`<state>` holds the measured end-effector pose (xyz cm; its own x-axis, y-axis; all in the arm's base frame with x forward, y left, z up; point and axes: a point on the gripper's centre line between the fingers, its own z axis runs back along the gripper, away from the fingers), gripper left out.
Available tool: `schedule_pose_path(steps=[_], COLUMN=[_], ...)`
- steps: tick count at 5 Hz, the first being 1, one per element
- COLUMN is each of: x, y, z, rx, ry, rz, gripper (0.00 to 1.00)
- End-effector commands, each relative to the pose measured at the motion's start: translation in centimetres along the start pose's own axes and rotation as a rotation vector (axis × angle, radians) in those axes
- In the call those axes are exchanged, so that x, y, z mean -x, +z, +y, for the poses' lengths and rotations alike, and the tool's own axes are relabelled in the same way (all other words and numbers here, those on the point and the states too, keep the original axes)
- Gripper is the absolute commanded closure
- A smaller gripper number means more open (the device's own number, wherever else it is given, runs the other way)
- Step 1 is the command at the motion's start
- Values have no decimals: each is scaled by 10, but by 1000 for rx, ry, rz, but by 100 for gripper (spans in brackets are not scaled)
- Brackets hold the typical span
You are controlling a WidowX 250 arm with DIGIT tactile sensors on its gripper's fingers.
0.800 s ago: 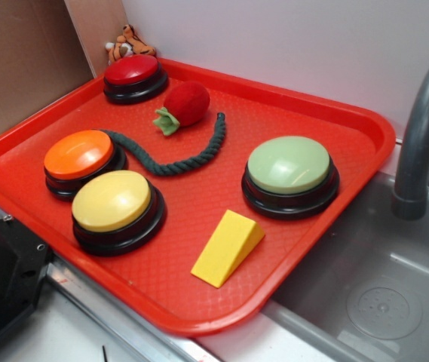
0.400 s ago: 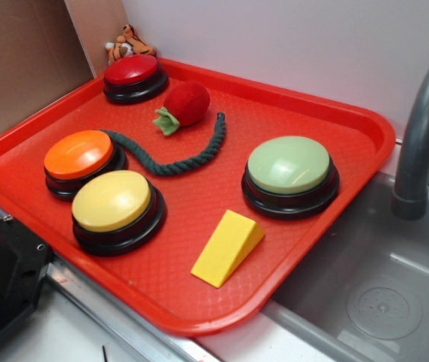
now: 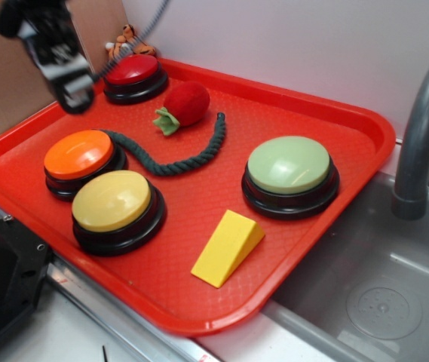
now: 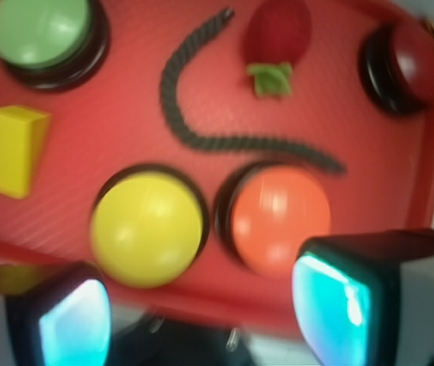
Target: Push the yellow button.
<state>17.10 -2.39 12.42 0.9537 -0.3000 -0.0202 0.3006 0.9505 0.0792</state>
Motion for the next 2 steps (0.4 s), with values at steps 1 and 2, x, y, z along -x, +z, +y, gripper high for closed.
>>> schedule_pose_path(steps=[1, 2], x=[-21, -13], y=[-73, -70], z=[-11, -16], rx=[-59, -22], ry=[-277, -288], rz=[-109, -145], gripper=[0, 0])
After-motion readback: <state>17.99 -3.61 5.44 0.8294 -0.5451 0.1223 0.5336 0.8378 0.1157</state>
